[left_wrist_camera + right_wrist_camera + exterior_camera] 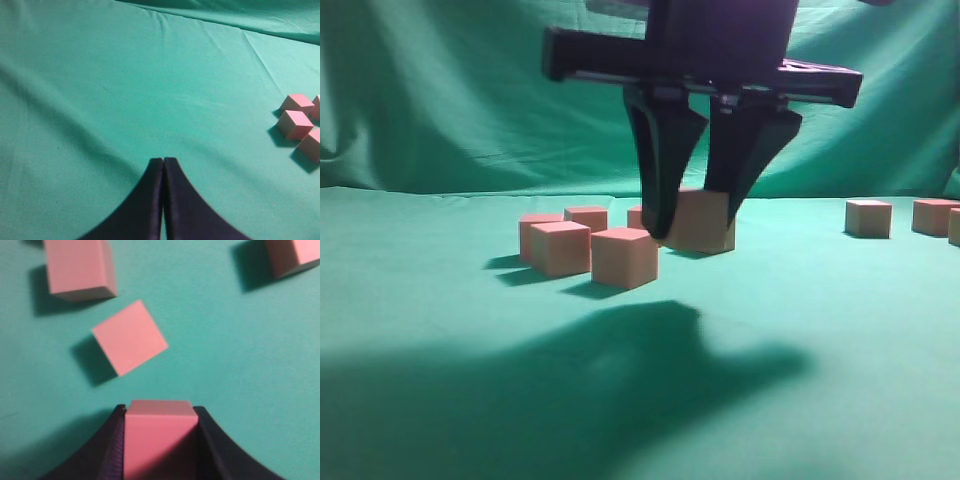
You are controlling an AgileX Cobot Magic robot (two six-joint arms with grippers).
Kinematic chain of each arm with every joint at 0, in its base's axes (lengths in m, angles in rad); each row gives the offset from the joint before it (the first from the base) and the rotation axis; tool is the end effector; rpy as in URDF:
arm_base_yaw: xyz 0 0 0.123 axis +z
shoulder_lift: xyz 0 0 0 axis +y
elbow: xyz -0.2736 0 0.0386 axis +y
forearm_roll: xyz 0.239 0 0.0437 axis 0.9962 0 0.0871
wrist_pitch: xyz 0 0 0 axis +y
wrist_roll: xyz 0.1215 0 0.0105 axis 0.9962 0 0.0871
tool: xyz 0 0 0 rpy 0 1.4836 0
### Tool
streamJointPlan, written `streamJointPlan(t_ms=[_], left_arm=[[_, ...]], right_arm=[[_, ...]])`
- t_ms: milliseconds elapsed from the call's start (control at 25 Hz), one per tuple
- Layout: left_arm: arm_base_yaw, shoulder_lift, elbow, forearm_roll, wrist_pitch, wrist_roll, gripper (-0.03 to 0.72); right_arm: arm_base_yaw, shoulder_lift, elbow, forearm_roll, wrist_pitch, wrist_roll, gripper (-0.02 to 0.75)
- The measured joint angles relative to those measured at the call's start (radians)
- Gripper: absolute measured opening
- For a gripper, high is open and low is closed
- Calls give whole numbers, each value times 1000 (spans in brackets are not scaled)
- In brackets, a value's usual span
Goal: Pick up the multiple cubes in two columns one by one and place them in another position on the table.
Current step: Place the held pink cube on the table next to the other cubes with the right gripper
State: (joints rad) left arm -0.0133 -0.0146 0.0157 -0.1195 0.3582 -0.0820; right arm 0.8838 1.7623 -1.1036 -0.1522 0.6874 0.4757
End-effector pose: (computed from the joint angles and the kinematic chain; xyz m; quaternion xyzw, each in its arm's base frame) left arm 0.0822 -0.0062 0.1685 -0.0592 0.7935 -0.0792 0.6005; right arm 0.2269 0.2581 0.1572 -0.2491 0.9543 0.0532 0.1561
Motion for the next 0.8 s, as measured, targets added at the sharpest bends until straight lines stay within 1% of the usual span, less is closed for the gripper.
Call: streamJointPlan(t_ms=[80, 200, 600, 800], left_arm=[[0, 0, 0, 0, 0, 0, 0], [0, 0, 0, 0, 0, 0, 0], [0, 0, 0, 0, 0, 0, 0], [0, 0, 0, 0, 0, 0, 0]], right_arm=[[0, 12, 0, -37, 0, 36, 259], [0, 26, 0, -56, -2, 55, 259], [0, 50, -2, -65, -48, 85, 259], [0, 78, -2, -65, -35, 85, 259]])
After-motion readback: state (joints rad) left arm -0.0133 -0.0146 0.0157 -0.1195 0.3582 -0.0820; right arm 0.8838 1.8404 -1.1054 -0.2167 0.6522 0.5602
